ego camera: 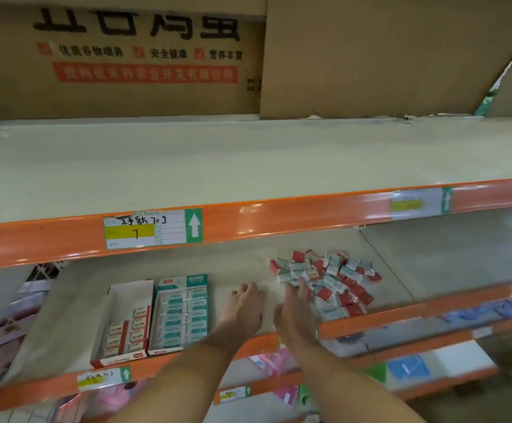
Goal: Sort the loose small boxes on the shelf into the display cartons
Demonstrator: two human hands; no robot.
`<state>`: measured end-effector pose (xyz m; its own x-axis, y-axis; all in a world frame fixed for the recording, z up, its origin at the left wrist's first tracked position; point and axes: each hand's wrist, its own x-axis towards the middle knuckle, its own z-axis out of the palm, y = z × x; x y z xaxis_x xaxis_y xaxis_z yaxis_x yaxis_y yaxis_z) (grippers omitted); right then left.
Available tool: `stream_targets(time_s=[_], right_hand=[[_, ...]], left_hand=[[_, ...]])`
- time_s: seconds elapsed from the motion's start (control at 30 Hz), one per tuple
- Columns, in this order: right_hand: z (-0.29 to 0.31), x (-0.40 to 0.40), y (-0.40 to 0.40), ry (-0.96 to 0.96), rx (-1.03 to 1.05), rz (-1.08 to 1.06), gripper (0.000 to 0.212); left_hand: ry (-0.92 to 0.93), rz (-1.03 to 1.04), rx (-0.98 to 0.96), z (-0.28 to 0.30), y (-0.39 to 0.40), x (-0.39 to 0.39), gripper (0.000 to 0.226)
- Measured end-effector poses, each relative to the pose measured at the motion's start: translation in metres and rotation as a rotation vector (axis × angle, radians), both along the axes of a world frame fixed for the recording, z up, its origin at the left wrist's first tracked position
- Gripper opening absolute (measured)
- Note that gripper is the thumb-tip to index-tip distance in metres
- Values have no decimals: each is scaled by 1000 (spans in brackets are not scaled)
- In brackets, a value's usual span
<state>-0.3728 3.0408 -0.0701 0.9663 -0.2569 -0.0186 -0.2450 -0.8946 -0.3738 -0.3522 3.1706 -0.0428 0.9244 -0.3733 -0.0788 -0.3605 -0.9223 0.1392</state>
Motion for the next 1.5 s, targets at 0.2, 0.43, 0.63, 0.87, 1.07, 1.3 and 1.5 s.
stream_targets(time_s=[0.2,0.43,0.63,0.87,1.07,1.3,1.5], right_hand=[[-10,-1,-31,-6,28,-57,61],[-9,-4,-58,-48,250,113,44],[-3,-8,-71,-133,296,172,29],[-7,-13,-81,-234,389,97,40],[-12,-12,-86,-220,445,41,35],[-15,-11,-95,-170,474,125,41],[-19,-6,-81,-133,449,202,39]], left_hand=[[50,-86,1,-11,-36,0,36],[76,-39,-158,-23,-72,7,39],[18,63,-269,-34,-89,11,38],[-39,149,-314,-41,-91,17,24],[-20,239,-391,-46,-95,18,34],[13,249,-392,-48,-94,8,48],[-3,288,-457,-52,-68,-12,48]])
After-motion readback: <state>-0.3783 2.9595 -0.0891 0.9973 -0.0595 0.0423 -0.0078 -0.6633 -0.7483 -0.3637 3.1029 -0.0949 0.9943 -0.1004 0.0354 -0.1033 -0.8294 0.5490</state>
